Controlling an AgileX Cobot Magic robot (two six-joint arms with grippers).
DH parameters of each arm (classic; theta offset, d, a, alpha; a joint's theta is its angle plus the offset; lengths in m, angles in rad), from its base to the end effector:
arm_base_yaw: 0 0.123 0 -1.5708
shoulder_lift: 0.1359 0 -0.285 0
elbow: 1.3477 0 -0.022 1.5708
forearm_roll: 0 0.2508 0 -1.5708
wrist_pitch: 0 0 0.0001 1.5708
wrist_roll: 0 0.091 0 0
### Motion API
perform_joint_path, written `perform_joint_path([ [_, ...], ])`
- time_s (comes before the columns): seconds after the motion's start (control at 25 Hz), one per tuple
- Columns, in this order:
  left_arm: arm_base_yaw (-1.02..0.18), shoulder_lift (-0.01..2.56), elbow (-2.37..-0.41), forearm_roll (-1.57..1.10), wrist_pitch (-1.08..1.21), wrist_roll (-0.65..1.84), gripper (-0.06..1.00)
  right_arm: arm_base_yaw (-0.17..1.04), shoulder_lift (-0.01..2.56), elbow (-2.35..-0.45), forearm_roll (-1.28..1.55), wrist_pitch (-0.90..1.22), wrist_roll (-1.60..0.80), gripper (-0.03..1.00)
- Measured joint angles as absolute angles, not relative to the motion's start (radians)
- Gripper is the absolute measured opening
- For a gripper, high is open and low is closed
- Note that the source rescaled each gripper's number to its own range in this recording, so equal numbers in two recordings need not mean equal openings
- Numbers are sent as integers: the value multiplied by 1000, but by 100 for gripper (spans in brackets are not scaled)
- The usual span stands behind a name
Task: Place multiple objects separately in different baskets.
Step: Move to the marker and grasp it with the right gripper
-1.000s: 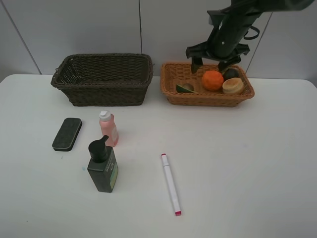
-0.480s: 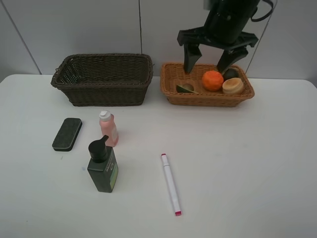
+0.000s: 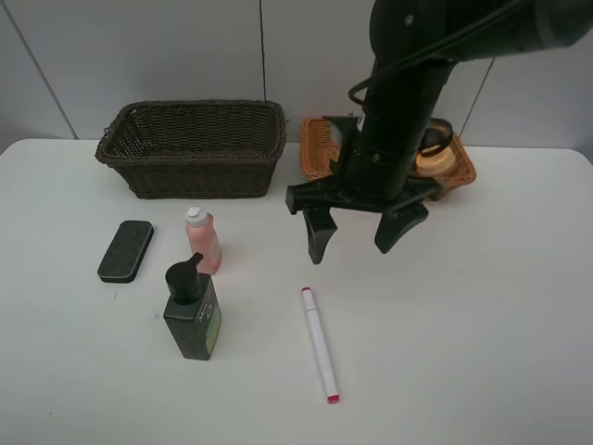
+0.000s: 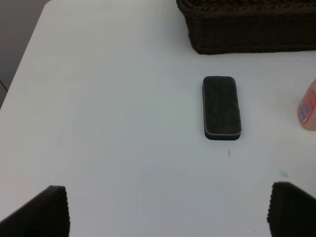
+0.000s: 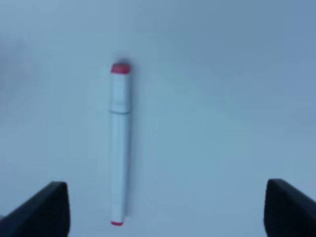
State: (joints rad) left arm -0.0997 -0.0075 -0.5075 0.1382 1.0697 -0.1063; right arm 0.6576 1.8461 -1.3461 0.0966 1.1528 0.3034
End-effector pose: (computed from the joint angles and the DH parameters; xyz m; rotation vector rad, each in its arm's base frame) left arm -0.0065 0.0117 0.2792 -0.0150 2.0307 0.0354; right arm 0.2745 0.2221 0.2131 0.4870 -3.0644 -0.1254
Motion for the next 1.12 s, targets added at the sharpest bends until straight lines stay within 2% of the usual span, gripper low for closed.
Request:
perform_joint_path([
  [0.44, -100, -7, -508, 138, 1070, -106, 100, 807, 1845, -1149, 92, 877, 422, 98],
  [0.84, -100, -7, -508, 138, 1070, -106, 100, 844, 1845, -1022, 62, 673, 486, 98],
  [1.12, -100, -7, -508, 138, 1070, -106, 100, 875, 1901, -1008, 51, 616, 487, 98],
])
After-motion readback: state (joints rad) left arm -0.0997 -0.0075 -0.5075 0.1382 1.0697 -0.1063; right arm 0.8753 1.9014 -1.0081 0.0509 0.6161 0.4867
